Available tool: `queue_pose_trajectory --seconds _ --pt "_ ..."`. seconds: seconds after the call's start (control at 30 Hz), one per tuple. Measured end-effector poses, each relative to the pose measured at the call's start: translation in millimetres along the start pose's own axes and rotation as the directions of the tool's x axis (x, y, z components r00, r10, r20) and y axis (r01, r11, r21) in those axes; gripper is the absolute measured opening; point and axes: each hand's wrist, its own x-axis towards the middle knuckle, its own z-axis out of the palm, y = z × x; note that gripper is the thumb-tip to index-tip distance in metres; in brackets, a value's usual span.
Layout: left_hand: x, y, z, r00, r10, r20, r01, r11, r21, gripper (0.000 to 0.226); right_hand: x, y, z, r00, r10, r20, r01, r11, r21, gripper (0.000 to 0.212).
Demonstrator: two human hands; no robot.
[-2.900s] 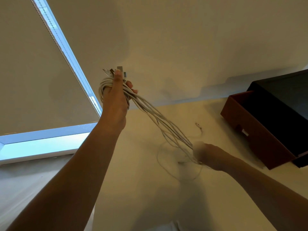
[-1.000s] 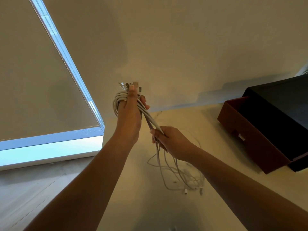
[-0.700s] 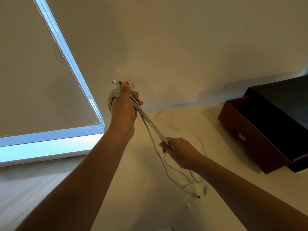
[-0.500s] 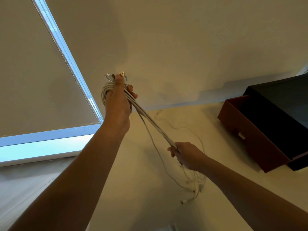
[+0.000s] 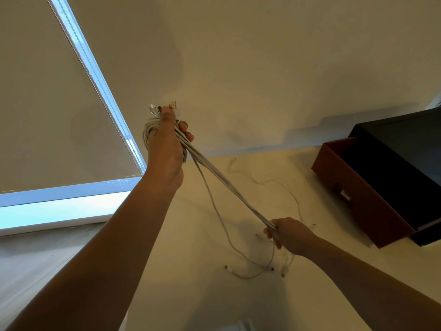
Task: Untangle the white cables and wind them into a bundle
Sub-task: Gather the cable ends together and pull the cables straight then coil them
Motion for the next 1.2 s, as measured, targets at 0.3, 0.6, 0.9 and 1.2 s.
queue_pose_trajectory --seconds 0.3,0.6,0.9,1.2 --pt "-6 -10 2 0.999 -0.033 0.04 0.032 0.999 0.028 0.025 0 -36 -49 0.968 -0.177 0.177 0.218 0.943 -0.252 0.112" --pt "-23 -18 5 0.988 -0.049 0.148 0.028 0.99 0.139 0.029 -29 -149 -75 0.822 -0.552 -0.136 0.561 0.75 0.35 0.029" --pt "-13 -21 -16 0.937 -0.219 0.271 0.219 0.975 0.032 0.026 -44 -147 -39 0.808 -0.52 -0.276 0.586 0.755 0.295 0.033" --pt "-8 -32 -24 0.906 -0.295 0.305 0.233 0.947 0.223 0.024 -68 -136 -54 0.829 -0.474 -0.298 0.559 0.674 0.482 0.047"
